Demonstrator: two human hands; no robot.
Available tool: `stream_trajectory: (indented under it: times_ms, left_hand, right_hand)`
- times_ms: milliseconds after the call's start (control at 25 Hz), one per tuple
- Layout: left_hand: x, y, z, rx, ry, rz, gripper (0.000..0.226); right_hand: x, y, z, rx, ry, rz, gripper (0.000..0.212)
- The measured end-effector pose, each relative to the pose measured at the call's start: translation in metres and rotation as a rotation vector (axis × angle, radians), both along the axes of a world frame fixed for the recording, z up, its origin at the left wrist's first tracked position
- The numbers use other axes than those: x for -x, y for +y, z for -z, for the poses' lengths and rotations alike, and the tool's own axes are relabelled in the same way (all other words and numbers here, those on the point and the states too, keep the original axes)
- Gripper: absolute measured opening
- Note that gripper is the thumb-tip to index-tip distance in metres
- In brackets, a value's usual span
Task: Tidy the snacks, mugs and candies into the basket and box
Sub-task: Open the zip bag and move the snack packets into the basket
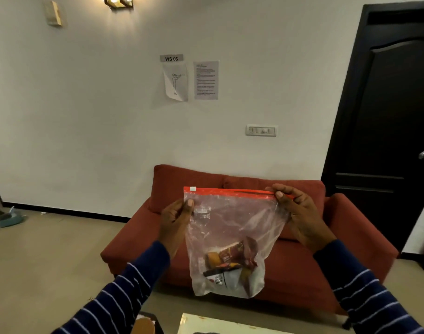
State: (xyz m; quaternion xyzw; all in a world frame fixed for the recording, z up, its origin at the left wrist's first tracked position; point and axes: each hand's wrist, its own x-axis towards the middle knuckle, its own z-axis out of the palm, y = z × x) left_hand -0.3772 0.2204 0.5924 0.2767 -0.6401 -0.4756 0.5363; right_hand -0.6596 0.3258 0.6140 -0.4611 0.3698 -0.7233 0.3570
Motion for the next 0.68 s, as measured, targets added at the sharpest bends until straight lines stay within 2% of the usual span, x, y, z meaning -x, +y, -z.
stream_trajectory:
  times_ms: [160,240,280,320,400,480,680]
  left_hand:
    - [0.004,-0.004,-0.035,0.148,0.02,0.037,0.017]
    - [0.009,-0.006,-0.045,0.158,0.019,0.046,0.014]
    - [0.011,-0.005,-0.049,0.16,0.028,0.038,0.014]
    - [0.014,-0.005,-0.052,0.163,0.039,0.027,0.013]
    - [0.019,-0.003,-0.055,0.177,0.042,0.01,0.013]
    - [0.024,-0.002,-0.053,0.206,0.016,-0.008,0.015]
    - [0.03,0.002,-0.051,0.257,-0.027,-0.041,0.012]
  right_hand:
    - [0.013,-0.003,-0.007,-0.014,-0.04,-0.01,0.022]
    - [0.015,-0.003,-0.012,-0.038,-0.059,0.008,0.021]
    - [0.013,-0.004,-0.016,-0.075,-0.004,0.064,0.02]
    - [0.011,-0.005,-0.022,-0.132,0.133,0.176,0.018]
    - [-0.001,-0.011,-0.035,-0.235,0.539,0.46,0.016]
    - [-0.026,-0.018,-0.052,-0.192,0.79,0.585,0.024]
    - [-0.094,-0.036,-0.081,-0.028,0.925,0.341,0.026]
